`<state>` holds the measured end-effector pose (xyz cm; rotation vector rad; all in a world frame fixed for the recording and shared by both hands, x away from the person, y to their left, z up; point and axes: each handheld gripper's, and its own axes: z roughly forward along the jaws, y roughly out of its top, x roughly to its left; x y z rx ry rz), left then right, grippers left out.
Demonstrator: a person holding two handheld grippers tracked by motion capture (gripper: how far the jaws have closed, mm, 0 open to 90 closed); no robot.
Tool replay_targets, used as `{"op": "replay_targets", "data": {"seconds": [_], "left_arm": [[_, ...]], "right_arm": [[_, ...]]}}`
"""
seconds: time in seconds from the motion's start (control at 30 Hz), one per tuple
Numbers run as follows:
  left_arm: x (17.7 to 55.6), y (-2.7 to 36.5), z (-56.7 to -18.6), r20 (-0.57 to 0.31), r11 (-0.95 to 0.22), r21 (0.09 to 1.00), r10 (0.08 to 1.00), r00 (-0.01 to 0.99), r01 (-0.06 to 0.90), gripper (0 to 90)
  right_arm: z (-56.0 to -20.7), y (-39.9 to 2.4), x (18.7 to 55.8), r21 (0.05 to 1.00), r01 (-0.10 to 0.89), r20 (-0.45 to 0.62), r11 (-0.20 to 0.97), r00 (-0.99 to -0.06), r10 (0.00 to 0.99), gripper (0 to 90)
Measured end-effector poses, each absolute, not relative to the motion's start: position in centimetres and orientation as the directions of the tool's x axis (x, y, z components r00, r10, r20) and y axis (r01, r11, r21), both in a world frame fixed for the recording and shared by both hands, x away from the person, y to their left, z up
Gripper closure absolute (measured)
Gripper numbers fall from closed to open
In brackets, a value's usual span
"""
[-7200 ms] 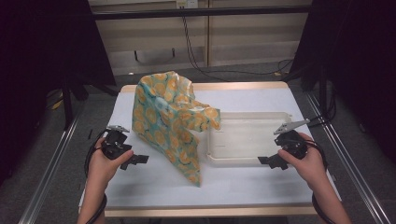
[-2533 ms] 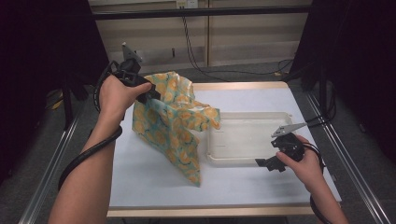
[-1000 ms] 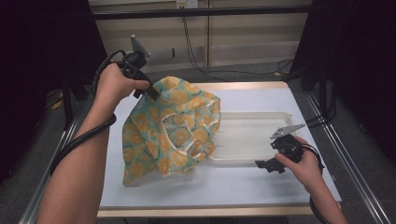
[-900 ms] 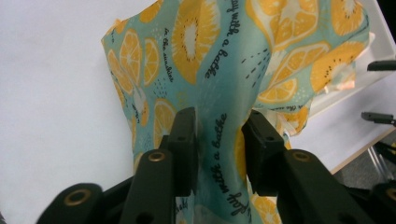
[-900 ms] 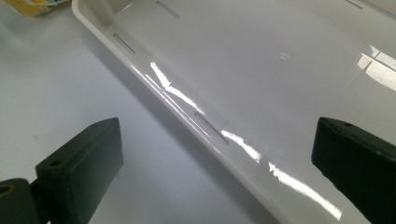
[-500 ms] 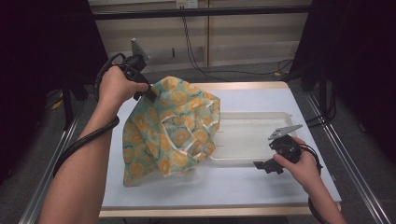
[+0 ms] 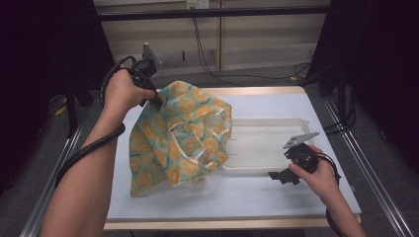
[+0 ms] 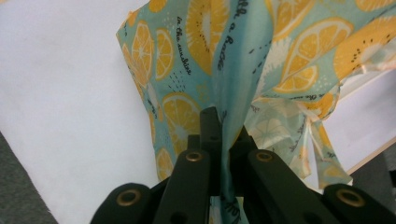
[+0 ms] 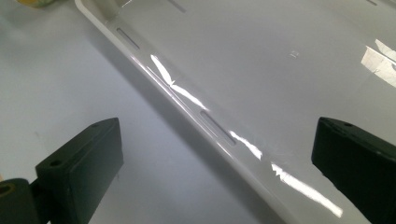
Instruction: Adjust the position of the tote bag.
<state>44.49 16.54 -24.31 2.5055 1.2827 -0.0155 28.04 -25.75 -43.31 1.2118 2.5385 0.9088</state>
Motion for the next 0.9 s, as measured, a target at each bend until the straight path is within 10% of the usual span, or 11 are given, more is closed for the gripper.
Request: {"op": "replay_targets", "data": {"seconds": [0.9], "left_arm": [[44.3, 15.1, -22.0, -0.134, -0.746, 0.278, 0.594, 0.793, 0.606, 85.8]], "right_arm": [[-43.2, -26.6, 28.1, 0.604, 0.650, 0.100, 0.461, -0.636, 0.765, 1.6]]}}
